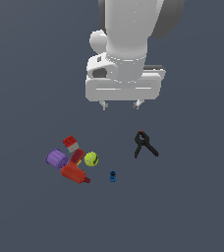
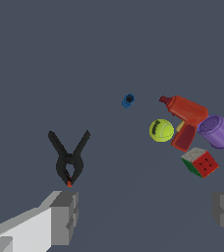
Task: Pick up a designated object from a clutter of objects.
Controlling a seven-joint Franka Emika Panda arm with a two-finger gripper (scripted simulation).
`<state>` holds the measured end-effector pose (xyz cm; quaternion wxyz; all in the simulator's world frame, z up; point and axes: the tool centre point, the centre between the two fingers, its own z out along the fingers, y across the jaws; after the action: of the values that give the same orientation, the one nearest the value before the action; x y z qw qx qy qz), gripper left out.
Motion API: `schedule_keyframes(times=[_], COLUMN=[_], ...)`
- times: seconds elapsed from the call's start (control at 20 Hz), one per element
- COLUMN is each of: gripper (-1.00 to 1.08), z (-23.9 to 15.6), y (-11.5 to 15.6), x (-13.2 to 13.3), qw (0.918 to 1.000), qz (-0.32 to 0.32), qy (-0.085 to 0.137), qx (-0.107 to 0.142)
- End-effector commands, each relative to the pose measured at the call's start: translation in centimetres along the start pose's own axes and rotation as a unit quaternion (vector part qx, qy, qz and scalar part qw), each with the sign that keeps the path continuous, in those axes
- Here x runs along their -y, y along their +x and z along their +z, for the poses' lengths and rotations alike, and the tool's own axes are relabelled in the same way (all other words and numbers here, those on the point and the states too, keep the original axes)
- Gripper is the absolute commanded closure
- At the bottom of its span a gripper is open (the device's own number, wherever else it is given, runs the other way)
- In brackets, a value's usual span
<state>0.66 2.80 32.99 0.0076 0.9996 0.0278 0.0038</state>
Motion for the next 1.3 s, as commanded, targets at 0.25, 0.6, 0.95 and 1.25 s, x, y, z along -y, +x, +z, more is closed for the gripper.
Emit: schedule_keyframes(times=[0.25, 0.6, 0.95, 1.25], gripper=[-0.92, -0.92, -0.92, -0.92], z=[0.6, 0.9, 3.0, 6.8], y=[0.0, 0.1, 0.4, 0.6], x=[0.4, 0.7, 1.8, 3.7], qw=[0.9999, 0.9998, 0.9998, 0.9999], qz=[-0.003, -0.004, -0.004, -0.003], qy=[-0.007, -0.011, -0.012, -0.012], qx=[0.008, 0.013, 0.012, 0.010])
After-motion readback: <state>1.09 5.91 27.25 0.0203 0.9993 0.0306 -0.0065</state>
